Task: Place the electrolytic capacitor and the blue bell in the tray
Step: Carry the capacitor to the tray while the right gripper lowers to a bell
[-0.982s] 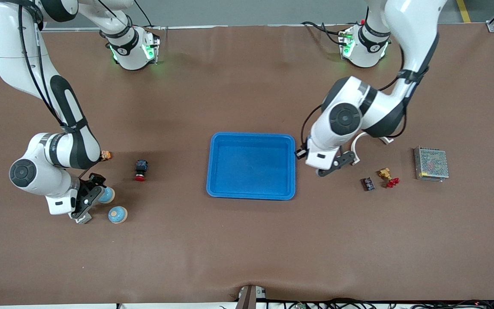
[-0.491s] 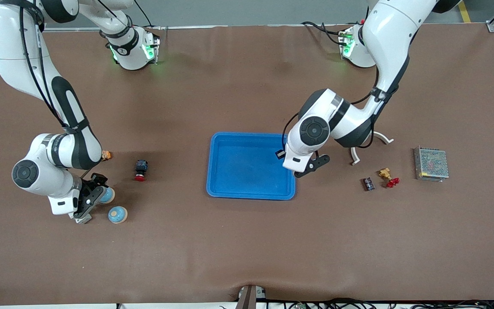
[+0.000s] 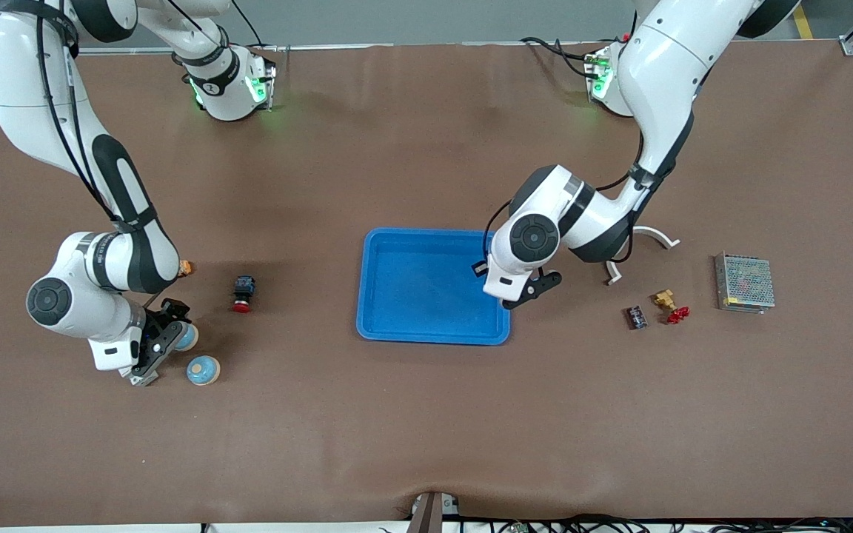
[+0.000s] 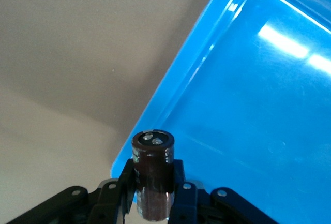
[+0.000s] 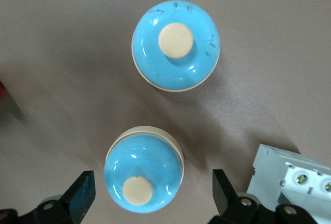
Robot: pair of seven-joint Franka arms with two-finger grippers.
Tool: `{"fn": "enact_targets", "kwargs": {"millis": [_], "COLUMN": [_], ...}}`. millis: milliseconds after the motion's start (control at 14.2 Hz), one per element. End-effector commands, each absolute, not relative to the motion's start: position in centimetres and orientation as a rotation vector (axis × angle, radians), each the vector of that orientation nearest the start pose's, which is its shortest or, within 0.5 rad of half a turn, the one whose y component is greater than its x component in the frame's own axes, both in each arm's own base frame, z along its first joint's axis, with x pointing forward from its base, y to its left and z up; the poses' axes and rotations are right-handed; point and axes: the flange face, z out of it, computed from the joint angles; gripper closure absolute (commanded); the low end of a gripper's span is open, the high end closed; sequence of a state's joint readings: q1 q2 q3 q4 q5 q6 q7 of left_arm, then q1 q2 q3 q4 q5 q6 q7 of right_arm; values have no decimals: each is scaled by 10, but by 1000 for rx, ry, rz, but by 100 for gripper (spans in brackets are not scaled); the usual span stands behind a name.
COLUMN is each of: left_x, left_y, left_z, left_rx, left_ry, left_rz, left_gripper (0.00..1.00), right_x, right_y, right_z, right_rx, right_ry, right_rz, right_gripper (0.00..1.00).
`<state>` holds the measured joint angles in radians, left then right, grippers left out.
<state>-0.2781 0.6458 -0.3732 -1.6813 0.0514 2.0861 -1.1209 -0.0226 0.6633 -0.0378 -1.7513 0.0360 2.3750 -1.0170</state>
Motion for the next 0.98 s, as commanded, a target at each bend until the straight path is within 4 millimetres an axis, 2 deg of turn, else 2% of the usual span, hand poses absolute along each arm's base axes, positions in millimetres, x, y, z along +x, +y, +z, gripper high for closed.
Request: {"fn": "enact_targets", "kwargs": {"millis": [0,281,351,421,561,912], "left_x": [539,547,542,540,539,536], "left_y": [-385,-391,-403,-406,-408,-411], "left_z": [230,223,221,216,206,186], "left_rx": [-2992,-3023,-3031,-3029,-3039,-3041], "left_ry": [-759,-773,-748,-741,-746,-745], "left_rz": [408,389,392,400,397,417], "left_gripper": [100,100,100,100,100,99], "right_x": [659,658,658,658,657,657], "right_y": [-34,-34,-35,-35,-36,-36], "right_z": [182,180,179,179,173,173], "right_rx": [-2764,-2762,-2763,-2762,-2760,-2763], "right_ry": [-1406,-1404,-1402,-1404,-1396,-1397], "right_rz": [22,26,26,25,37,31], "right_gripper": [0,0,0,0,0,0]}}
